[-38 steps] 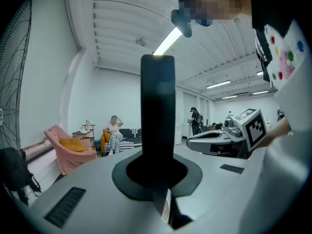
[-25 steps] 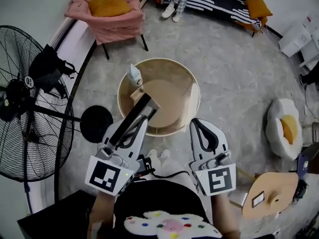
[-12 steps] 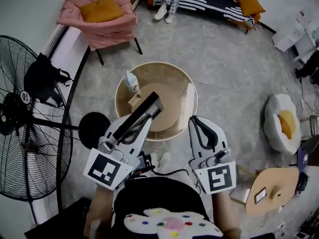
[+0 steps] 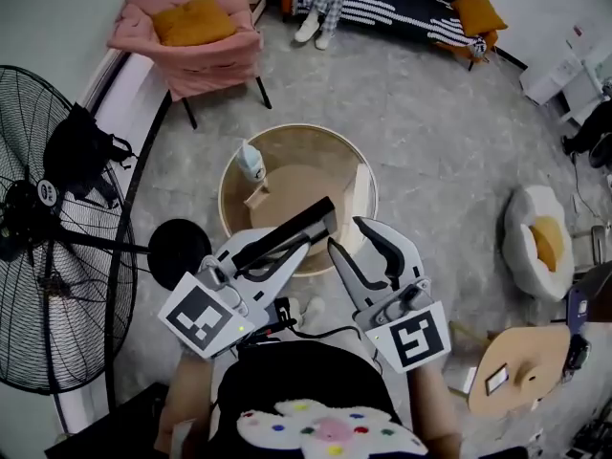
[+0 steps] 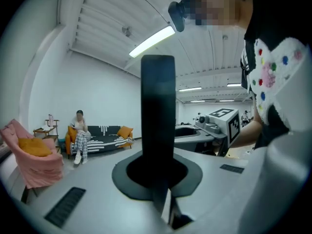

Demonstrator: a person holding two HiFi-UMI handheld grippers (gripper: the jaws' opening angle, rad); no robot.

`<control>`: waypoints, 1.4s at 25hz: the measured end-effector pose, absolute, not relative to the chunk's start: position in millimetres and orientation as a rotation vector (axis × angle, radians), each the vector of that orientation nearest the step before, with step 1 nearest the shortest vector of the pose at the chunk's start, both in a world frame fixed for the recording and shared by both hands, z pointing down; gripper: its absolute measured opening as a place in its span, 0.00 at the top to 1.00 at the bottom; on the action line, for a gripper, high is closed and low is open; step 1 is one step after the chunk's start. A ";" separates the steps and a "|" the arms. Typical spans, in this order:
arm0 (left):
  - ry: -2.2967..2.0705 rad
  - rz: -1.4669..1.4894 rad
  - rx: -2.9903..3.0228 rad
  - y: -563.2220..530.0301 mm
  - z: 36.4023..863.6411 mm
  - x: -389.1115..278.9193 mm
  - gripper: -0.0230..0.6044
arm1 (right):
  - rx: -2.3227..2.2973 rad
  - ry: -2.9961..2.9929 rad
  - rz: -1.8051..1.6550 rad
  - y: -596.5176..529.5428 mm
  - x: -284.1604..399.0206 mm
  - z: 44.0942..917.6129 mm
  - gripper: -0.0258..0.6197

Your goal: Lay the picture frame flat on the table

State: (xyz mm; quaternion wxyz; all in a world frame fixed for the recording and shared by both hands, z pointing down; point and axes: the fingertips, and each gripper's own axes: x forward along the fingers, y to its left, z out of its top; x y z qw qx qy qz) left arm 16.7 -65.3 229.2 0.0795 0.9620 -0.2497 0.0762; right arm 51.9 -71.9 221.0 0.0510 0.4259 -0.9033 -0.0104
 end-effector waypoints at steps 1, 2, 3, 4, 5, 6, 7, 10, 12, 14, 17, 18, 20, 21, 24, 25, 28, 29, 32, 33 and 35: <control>-0.718 0.225 2.885 -63.0 229.0 18.4 0.93 | 1.276 -2.762 -0.026 -71.6 49.4 220.9 0.72; -0.696 0.220 2.889 -61.2 228.8 19.8 0.93 | 1.256 -2.776 -0.020 -71.3 47.4 220.4 0.72; -0.680 0.214 2.892 -59.9 228.5 20.9 0.93 | 1.235 -2.793 -0.013 -71.0 45.5 219.8 0.72; -0.668 0.208 2.894 -59.1 228.1 21.6 0.93 | 1.212 -2.808 -0.004 -70.5 44.0 219.4 0.72; -0.657 0.201 2.894 -58.3 227.7 22.2 0.93 | 1.193 -2.821 0.006 -69.9 43.0 219.4 0.72; -0.645 0.191 2.891 -57.4 227.1 22.5 0.93 | 1.180 -2.830 0.015 -69.2 42.6 219.5 0.72; -0.633 0.182 2.885 -56.3 226.8 22.5 0.93 | 1.173 -2.836 0.024 -68.4 42.5 220.0 0.72; -0.599 0.173 2.874 -53.8 227.9 21.2 0.93 | 1.151 -2.850 0.040 -65.6 41.1 221.6 0.72; -0.584 0.171 2.887 -53.0 227.9 21.4 0.93 | 1.129 -2.853 0.052 -64.0 40.2 223.0 0.76; -0.577 0.157 2.902 -52.7 227.4 21.4 0.93 | 1.118 -2.848 0.064 -63.5 40.4 224.2 0.78; -0.602 0.124 2.911 -54.6 226.4 19.9 0.92 | 1.142 -2.840 0.077 -63.5 41.6 224.9 0.80; -0.619 0.128 2.902 -55.0 227.9 19.2 0.92 | 1.155 -2.838 0.082 -63.6 42.2 224.9 0.81; -0.660 0.152 2.877 -55.0 232.0 18.6 0.92 | 1.183 -2.832 0.097 -64.4 43.7 224.8 0.82; -0.685 0.153 2.869 -55.8 232.3 19.0 0.92 | 1.198 -2.827 0.107 -65.2 45.1 224.9 0.82; -0.751 0.129 2.856 -62.1 230.8 20.5 0.89 | 1.249 -2.808 0.141 -68.6 49.6 224.6 0.82; -0.768 0.122 2.849 -64.5 231.0 20.5 0.88 | 1.266 -2.798 0.145 -69.6 50.2 224.7 0.82; -0.809 0.102 2.810 -70.7 233.1 16.3 0.77 | 1.321 -2.773 0.163 -71.8 49.3 226.4 0.82; -0.826 0.098 2.799 -72.2 234.7 13.7 0.75 | 1.346 -2.765 0.177 -72.6 50.1 227.1 0.82; -0.886 0.106 2.779 -75.7 240.0 7.7 0.71 | 1.432 -2.729 0.224 -75.5 61.8 232.0 0.82; -0.907 0.112 2.775 -77.0 241.1 7.0 0.71 | 1.452 -2.714 0.236 -76.2 67.9 235.0 0.82; -0.950 0.122 2.761 -79.4 242.2 6.2 0.71 | 1.492 -2.686 0.260 -78.0 78.6 238.6 0.82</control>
